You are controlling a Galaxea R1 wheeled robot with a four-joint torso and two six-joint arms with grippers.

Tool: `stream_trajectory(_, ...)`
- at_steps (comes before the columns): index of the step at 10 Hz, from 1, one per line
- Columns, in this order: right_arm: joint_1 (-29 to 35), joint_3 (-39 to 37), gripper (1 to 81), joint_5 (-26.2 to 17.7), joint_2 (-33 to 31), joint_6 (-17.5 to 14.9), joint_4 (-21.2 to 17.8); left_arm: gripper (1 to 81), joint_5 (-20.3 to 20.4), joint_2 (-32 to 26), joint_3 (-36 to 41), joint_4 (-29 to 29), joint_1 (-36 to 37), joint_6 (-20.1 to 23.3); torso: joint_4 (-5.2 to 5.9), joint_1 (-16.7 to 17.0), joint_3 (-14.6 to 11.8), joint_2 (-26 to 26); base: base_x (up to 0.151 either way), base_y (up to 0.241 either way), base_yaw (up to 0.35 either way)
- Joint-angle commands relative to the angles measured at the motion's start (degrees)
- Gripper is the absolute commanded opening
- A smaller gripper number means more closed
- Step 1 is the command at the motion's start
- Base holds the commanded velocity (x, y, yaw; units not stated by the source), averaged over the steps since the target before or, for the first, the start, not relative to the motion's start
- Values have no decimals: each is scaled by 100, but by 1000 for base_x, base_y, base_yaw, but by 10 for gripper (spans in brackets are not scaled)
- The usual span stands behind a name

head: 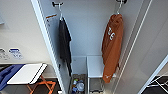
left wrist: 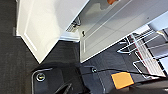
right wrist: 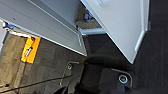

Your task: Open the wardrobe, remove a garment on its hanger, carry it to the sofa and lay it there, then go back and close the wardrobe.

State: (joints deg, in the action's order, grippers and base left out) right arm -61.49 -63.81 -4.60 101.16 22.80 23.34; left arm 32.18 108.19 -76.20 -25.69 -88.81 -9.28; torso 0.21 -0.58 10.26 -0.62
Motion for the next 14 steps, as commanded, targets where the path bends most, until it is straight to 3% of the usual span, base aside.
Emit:
stream_trajectory(1, -96, -1561, 811, 389, 284, 295, -971, 811, 1335, 984, -1773, 54, -256, -813, 0, 0, 0, 2, 0, 0, 0)
stream_trajectory(3, -342, -2065, 811, 433, 733, 322, -1069, 811, 878, 1451, -2074, 301, 25, -830, 0, 15, -5, -9, 0, 0, 0)
stream_trajectory(5, -536, -2478, 811, 398, 1366, 313, -1078, 811, 7, 2163, -2628, 459, 508, -830, 0, 18, -7, -9, 0, 0, 0)
stream_trajectory(7, -781, -3012, 811, 389, 2118, 313, -1026, 811, -473, 2750, -2953, 433, 1009, -830, 0, 22, -9, -13, 0, 0, 0)
stream_trajectory(9, -1001, -3427, 811, 389, 2728, 296, -999, 811, -590, 3280, -3164, 459, 1545, -830, 0, 24, -9, -15, 0, 0, 0)
stream_trajectory(11, -1230, -3602, 811, 425, 3078, 296, -989, 811, -687, 3813, -3548, 1028, 2063, -830, 0, 24, -9, -15, 0, 0, 0)
stream_trajectory(14, -1415, -3865, 811, 451, 3474, 313, -1025, 811, -934, 4482, -3988, 1379, 2485, -882, 0, 24, -9, -15, 0, 0, 0)
